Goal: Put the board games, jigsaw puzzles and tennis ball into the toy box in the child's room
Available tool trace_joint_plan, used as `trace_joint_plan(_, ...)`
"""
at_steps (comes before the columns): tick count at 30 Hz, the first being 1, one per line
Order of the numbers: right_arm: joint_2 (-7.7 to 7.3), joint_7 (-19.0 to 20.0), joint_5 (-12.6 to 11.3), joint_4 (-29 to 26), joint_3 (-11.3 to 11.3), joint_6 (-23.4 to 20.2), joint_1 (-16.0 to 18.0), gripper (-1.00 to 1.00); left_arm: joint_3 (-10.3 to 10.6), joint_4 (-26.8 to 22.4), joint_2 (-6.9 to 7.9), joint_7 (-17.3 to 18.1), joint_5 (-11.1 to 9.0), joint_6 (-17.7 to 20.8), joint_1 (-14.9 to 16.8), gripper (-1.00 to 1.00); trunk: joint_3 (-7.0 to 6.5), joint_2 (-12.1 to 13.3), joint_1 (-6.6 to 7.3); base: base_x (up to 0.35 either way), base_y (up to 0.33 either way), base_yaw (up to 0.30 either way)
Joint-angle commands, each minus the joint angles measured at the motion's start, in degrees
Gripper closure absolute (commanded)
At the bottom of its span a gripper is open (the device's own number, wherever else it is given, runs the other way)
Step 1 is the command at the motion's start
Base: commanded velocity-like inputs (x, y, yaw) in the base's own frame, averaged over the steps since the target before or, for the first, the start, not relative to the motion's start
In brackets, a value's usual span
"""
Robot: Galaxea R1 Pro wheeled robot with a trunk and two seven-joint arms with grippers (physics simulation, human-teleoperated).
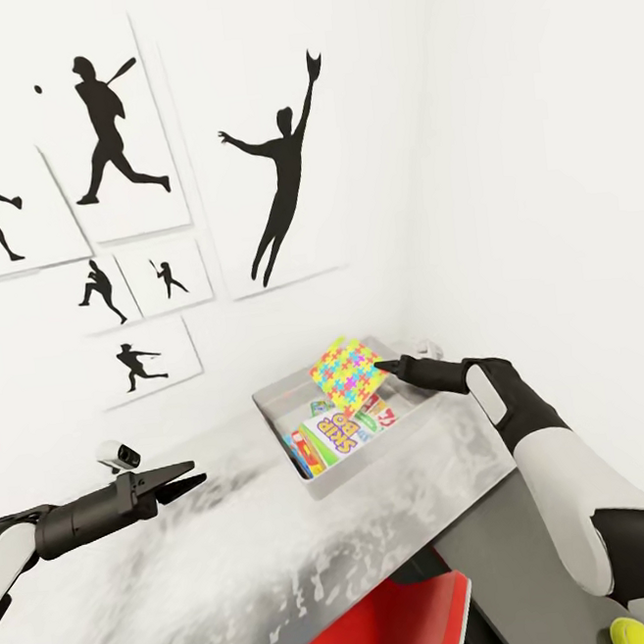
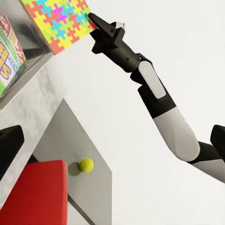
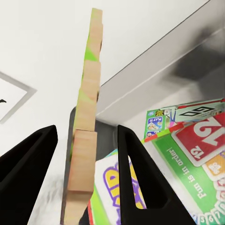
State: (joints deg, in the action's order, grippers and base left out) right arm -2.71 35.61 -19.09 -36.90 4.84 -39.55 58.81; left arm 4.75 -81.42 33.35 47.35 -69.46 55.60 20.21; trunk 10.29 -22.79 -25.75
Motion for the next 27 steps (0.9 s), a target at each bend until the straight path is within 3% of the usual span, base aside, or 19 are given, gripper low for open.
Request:
trace_joint_plan(1,-0.01,0.14,-0.08,-0.01,0.10,-0.29,0.06,1.00,0.09,0.03,0.05,0.12,-0.15,0.21,0.06,-1.00,0.21,-0.13,-0.03,0.000,0.000,0.000)
trace_joint_plan(11,-0.21,0.24,0.00,-0.02,-0.26,0.38,0.08,1.00,0.00,0.11,0.54,0.44,-0.17,0.47,0.04,-1.00,1.06,-0.13,-0.03,0.000,0.000,0.000)
trace_joint_plan(14,-0.70,0.30,0.01,-0.02,-0.32,0.42,0.08,1.00,-0.84,0.28,0.94,1.86,-0.20,0.74,-0.06,-1.00,1.31,-0.13,-0.03,0.000,0.000,0.000)
trace_joint_plan(16,-1.29,0.32,0.01,-0.02,-0.34,0.43,0.08,1.00,-2.68,0.41,1.72,5.01,-0.17,0.86,-0.37,-1.00,1.48,-0.13,-0.03,0.000,0.000,0.000)
trace_joint_plan(18,-1.67,0.33,0.01,-0.02,-0.36,0.43,0.08,1.00,-4.51,1.20,3.39,8.99,-0.14,0.89,-1.05,-1.00,1.65,-0.13,-0.03,0.000,0.000,0.000)
trace_joint_plan(22,-1.87,0.38,0.02,-0.08,-0.42,0.92,0.03,1.00,-6.23,4.86,6.29,15.06,-0.09,0.64,-1.89,-1.00,1.99,-0.13,-0.03,0.000,0.000,0.000)
trace_joint_plan(27,-1.94,0.62,0.02,-0.06,-0.47,2.40,-0.06,1.00,-8.78,10.01,7.99,21.02,0.04,0.27,-2.16,-1.00,2.38,-0.13,-0.03,0.000,0.000,0.000)
